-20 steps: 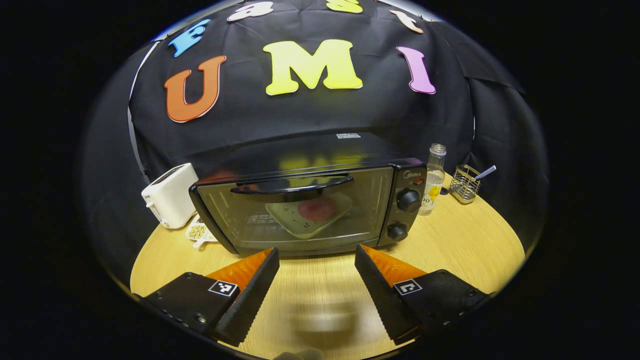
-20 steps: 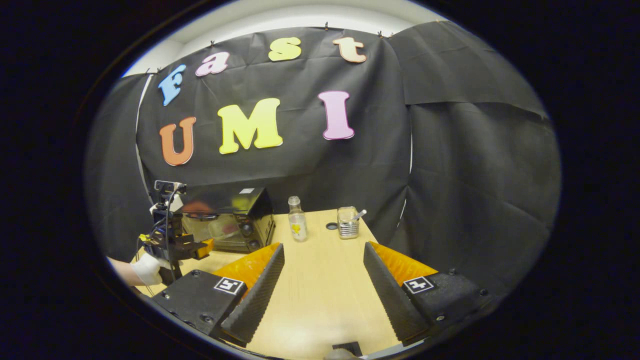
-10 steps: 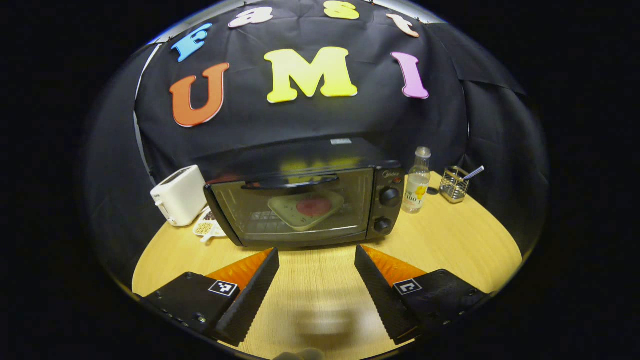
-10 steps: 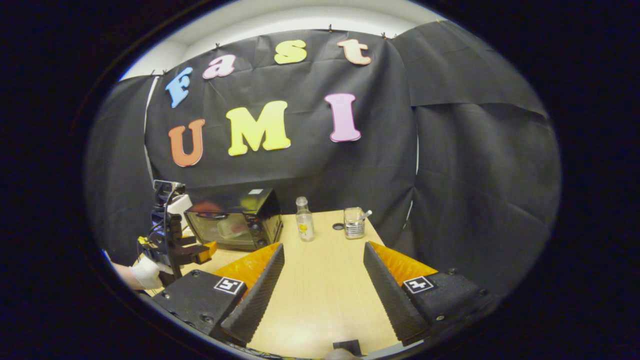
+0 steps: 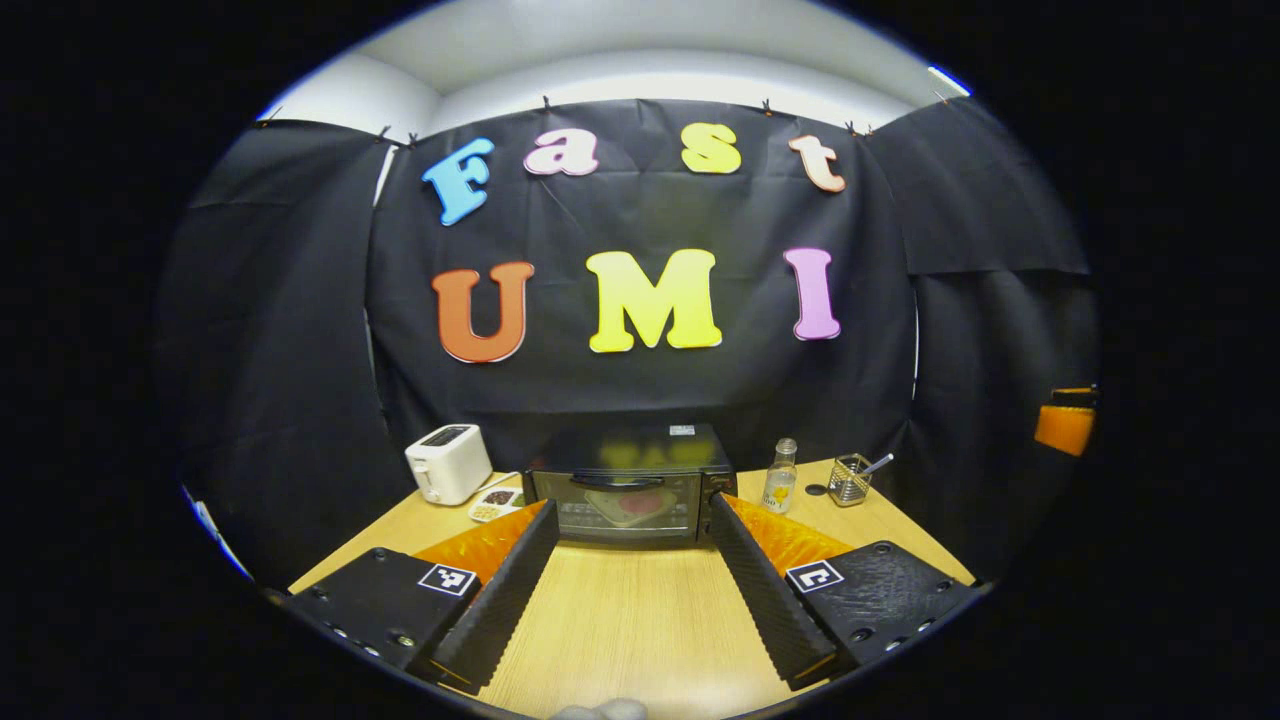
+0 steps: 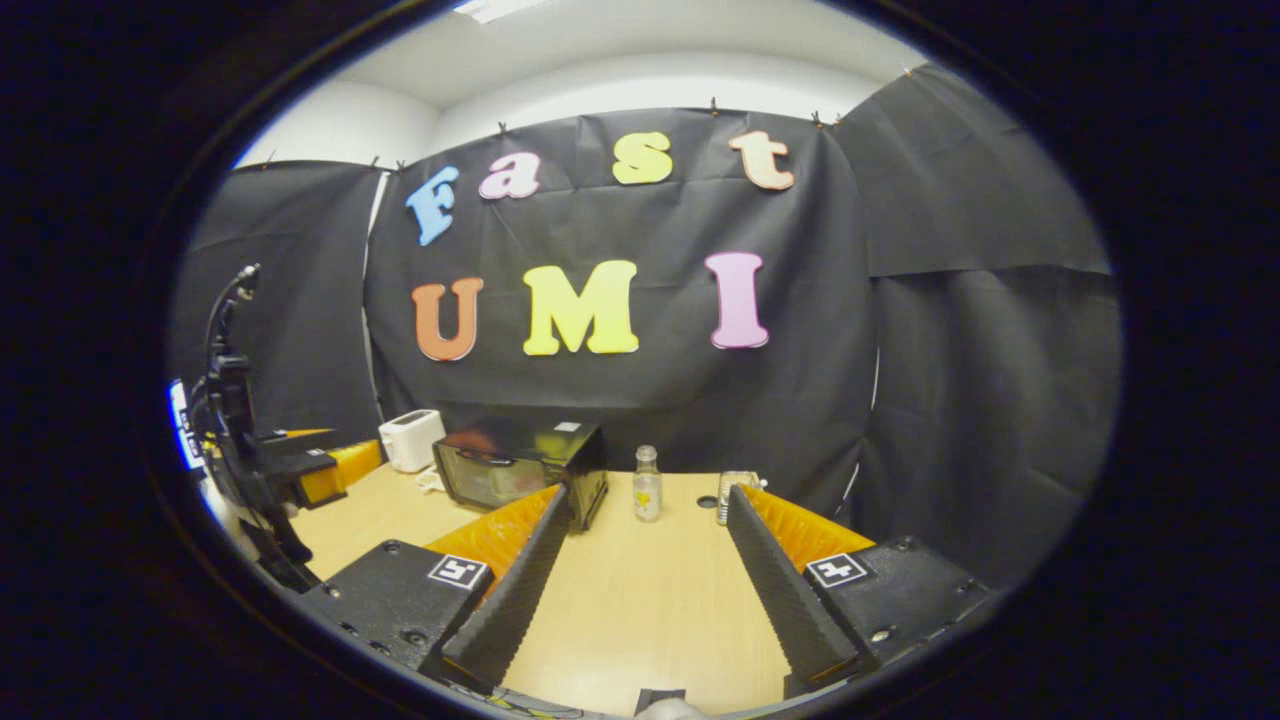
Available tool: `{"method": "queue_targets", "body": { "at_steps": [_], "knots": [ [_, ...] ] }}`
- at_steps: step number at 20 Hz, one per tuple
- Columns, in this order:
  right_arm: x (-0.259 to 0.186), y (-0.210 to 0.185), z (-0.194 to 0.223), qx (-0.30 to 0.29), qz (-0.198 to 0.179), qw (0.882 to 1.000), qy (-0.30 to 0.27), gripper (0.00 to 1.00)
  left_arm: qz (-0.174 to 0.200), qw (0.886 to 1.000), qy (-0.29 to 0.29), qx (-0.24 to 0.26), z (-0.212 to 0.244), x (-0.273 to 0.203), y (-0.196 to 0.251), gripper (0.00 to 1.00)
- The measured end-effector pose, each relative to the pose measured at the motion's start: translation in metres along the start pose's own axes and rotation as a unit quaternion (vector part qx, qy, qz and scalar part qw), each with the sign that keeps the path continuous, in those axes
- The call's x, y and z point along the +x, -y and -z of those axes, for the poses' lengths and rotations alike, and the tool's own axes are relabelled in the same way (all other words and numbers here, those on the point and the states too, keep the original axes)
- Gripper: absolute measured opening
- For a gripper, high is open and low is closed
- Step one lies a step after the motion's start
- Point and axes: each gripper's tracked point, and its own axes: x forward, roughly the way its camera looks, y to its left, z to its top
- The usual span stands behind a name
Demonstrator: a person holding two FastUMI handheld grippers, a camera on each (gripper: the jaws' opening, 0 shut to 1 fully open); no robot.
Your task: Open the electric oven with the left hand, put the food in, and close the electric oven.
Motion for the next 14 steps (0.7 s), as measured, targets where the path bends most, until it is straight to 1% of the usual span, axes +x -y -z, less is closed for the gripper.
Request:
{"method": "queue_targets", "body": {
  "at_steps": [2,3,4,5,6,7,8,12,13,14],
  "knots": [
    [-0.014,-0.003,0.0,0.002,-0.013,1.0,0.012,1.0,-0.021,1.0,0.011,0.003,-0.009,-0.042,-0.013,0.96],
    [-0.018,-0.004,0.002,0.001,-0.016,1.0,0.013,0.96,-0.029,0.999,0.016,0.008,-0.012,-0.059,-0.019,0.96],
    [-0.022,-0.005,0.006,0.0,-0.018,1.0,0.011,1.0,-0.035,0.999,0.017,0.015,-0.013,-0.075,-0.024,0.96],
    [-0.027,-0.008,0.009,-0.002,-0.023,1.0,0.009,1.0,-0.044,0.999,0.018,0.021,-0.013,-0.09,-0.032,0.96],
    [-0.033,-0.011,0.01,-0.003,-0.025,1.0,0.008,0.96,-0.048,0.998,0.019,0.018,-0.014,-0.102,-0.038,0.96],
    [-0.038,-0.013,0.009,-0.001,-0.025,1.0,0.007,0.96,-0.051,0.998,0.021,0.012,-0.018,-0.114,-0.04,1.0],
    [-0.044,-0.016,0.007,0.005,-0.025,1.0,0.009,0.96,-0.052,0.998,0.024,0.007,-0.02,-0.122,-0.044,0.97],
    [-0.058,-0.03,-0.006,-0.009,-0.01,0.999,0.029,0.96,-0.051,0.998,0.032,-0.002,-0.029,-0.129,-0.055,0.96],
    [-0.06,-0.038,-0.009,-0.013,-0.012,0.999,0.029,1.0,-0.047,0.998,0.033,-0.007,-0.029,-0.131,-0.059,0.96],
    [-0.062,-0.047,-0.015,-0.013,-0.017,0.999,0.032,0.96,-0.044,0.998,0.037,-0.011,-0.032,-0.132,-0.061,0.97]
  ]
}}
